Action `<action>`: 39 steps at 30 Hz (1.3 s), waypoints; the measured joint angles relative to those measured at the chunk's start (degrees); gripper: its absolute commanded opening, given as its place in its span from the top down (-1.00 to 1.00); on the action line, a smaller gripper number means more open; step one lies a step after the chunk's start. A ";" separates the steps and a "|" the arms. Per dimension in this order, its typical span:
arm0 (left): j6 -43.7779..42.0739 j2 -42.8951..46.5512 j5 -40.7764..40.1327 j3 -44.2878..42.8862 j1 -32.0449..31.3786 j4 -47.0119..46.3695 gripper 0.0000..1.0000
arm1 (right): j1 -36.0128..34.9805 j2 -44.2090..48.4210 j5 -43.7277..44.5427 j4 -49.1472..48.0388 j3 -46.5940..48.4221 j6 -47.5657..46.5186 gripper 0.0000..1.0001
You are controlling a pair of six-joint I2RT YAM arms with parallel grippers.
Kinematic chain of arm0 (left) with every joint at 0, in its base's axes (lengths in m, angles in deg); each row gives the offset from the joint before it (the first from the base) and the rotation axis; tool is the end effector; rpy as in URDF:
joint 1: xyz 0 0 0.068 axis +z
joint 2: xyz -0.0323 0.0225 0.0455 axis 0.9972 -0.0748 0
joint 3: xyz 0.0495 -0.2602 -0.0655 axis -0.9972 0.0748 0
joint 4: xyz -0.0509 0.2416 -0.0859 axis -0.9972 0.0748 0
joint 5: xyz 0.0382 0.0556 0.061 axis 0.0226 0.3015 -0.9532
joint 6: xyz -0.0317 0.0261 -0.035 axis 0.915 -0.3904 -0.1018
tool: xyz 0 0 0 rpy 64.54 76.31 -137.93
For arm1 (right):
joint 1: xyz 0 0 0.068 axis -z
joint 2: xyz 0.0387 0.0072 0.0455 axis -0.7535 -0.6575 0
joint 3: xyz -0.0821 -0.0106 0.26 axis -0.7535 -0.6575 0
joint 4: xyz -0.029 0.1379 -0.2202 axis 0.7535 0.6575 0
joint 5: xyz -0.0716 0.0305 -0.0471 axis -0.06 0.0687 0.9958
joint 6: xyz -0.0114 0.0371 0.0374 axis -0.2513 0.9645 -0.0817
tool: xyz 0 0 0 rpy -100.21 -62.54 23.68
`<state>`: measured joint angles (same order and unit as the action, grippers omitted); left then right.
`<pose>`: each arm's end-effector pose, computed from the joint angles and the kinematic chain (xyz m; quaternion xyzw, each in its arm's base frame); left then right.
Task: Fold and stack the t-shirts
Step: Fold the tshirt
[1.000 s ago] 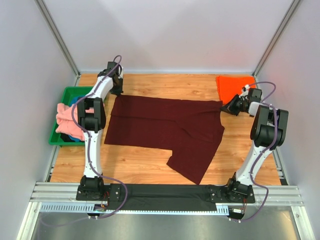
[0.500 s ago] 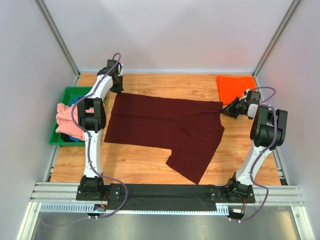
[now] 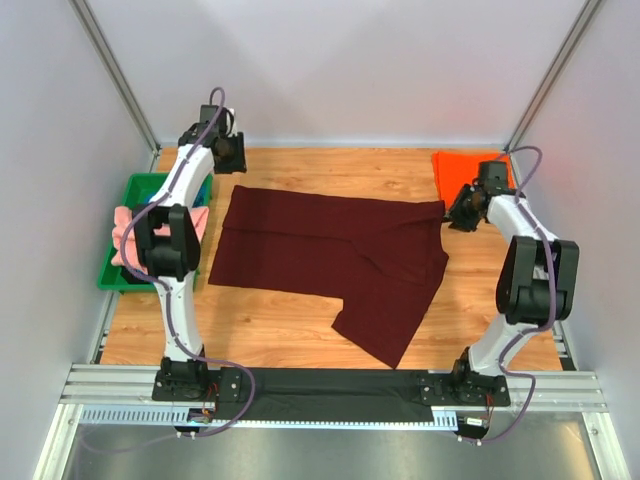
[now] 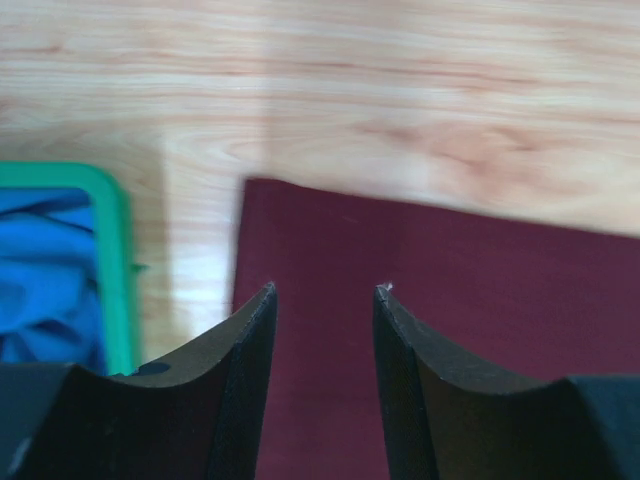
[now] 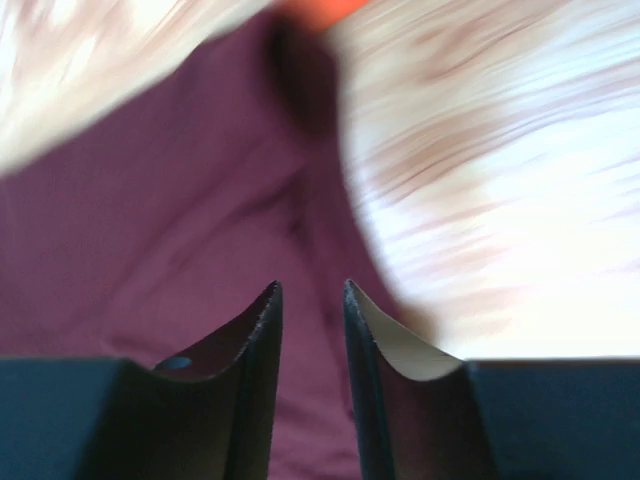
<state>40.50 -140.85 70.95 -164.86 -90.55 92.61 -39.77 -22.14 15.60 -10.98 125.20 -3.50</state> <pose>0.4958 -0.0424 0.2586 -0.0527 0.9412 -0.0524 0.3297 0.3674 -0.0523 0.2065 0.2673 0.9257 0.1269 0.2356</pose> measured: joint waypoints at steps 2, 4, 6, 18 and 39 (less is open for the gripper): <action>2.12 5.51 3.08 3.82 -1.09 -1.64 0.01 | -4.55 3.04 2.58 1.40 -0.76 -1.29 0.43; 4.02 10.08 6.10 7.08 -3.13 -3.41 0.01 | -11.39 5.90 4.66 2.23 -1.88 -2.51 0.41; 6.36 13.75 9.55 10.16 -5.75 -5.31 0.01 | -19.17 7.80 5.51 1.97 -3.43 -4.42 0.38; 15.45 16.85 22.86 13.38 -2.93 -0.79 -0.02 | -40.30 2.60 8.15 0.09 -3.58 -18.10 0.61; 16.92 27.61 23.61 26.12 1.16 -0.61 0.00 | -41.99 -7.54 18.93 -0.17 1.33 -22.95 0.52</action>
<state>57.41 -113.24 94.56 -138.74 -89.39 92.00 -81.76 -29.68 34.53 -11.15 126.53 -26.45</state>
